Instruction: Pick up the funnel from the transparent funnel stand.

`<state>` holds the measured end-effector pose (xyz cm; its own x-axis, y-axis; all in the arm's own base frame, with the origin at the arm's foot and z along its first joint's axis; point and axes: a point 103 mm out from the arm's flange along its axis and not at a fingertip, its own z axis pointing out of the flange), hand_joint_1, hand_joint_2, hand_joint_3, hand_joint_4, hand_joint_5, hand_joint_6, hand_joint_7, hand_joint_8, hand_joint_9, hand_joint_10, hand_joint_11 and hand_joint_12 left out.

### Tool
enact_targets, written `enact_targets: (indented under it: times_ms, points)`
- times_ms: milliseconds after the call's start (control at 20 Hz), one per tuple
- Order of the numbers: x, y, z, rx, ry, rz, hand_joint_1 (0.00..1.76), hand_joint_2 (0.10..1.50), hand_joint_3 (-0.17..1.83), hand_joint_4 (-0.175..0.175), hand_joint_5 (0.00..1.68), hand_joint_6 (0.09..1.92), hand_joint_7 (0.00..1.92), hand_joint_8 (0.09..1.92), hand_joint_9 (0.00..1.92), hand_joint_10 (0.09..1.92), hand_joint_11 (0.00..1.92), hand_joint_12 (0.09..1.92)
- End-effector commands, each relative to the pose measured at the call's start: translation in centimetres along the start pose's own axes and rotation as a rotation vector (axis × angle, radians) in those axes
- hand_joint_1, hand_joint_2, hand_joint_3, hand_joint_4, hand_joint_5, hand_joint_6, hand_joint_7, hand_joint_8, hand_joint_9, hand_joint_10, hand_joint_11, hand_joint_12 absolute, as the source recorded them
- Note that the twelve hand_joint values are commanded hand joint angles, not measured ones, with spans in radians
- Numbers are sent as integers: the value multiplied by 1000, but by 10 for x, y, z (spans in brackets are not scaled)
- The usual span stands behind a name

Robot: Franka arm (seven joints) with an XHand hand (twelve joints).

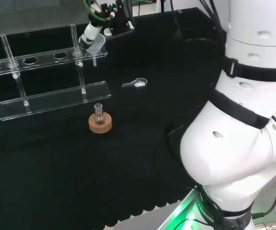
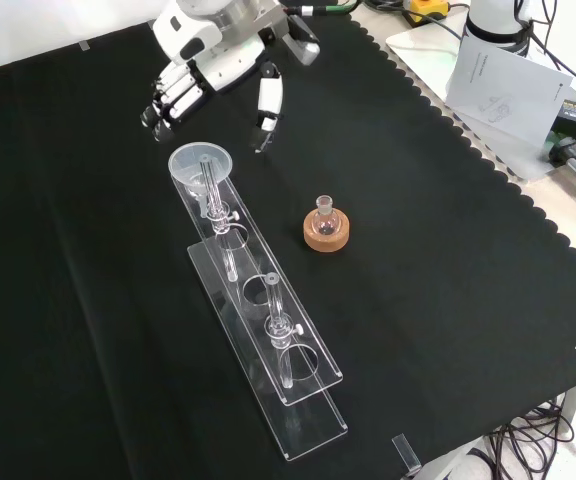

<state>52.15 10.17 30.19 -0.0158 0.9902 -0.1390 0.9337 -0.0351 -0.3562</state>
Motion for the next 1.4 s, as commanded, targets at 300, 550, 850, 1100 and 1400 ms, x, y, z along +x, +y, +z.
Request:
enact_targets:
  times_ms: [300,550,850,1100,1400]
  points:
    - [5,17,10,32,-24,-23,603,712,259,7,0,87,0,87,0,817,202,1519]
    - [10,22,17,39,-21,-47,609,704,257,20,0,87,0,87,0,856,229,1510]
    - [11,31,26,35,-13,-84,611,700,256,23,0,87,11,87,13,876,251,1500]
    - [10,37,30,40,-17,-65,613,702,257,23,0,87,23,87,25,881,263,1491]
    - [14,39,35,54,-19,-82,621,707,260,17,0,87,40,87,42,884,271,1482]
